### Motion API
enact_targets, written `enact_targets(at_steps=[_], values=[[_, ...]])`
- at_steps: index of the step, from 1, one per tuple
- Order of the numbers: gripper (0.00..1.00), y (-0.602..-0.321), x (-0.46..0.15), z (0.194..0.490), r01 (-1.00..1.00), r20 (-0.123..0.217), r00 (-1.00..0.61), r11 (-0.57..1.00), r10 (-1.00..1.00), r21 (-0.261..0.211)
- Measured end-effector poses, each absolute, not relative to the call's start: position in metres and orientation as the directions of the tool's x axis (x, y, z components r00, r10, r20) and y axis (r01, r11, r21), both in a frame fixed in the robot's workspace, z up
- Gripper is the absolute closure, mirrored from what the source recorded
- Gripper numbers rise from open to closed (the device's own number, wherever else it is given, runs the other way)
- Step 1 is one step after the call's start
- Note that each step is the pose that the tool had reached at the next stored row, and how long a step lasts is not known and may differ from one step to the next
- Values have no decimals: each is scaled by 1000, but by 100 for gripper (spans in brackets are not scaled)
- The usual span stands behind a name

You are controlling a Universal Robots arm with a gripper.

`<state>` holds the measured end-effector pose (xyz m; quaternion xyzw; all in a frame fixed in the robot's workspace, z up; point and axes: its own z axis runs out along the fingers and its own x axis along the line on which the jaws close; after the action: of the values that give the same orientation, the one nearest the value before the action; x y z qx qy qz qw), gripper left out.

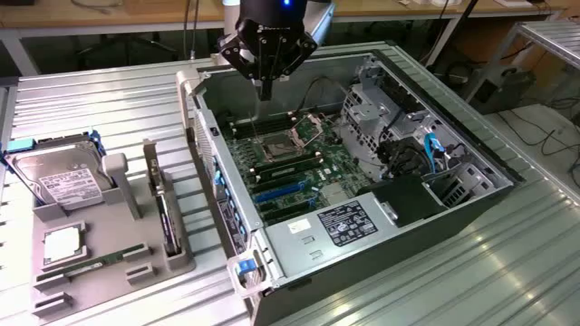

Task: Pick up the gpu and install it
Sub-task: 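Reach for the gpu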

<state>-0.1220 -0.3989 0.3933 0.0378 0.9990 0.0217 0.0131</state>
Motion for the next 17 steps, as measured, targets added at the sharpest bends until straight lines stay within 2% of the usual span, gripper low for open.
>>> enact_targets(at_steps=[11, 17], values=[[89, -399, -123, 393, 75, -25, -997, 996, 76, 44], [89, -401, -147, 393, 75, -24, -997, 996, 76, 44]])
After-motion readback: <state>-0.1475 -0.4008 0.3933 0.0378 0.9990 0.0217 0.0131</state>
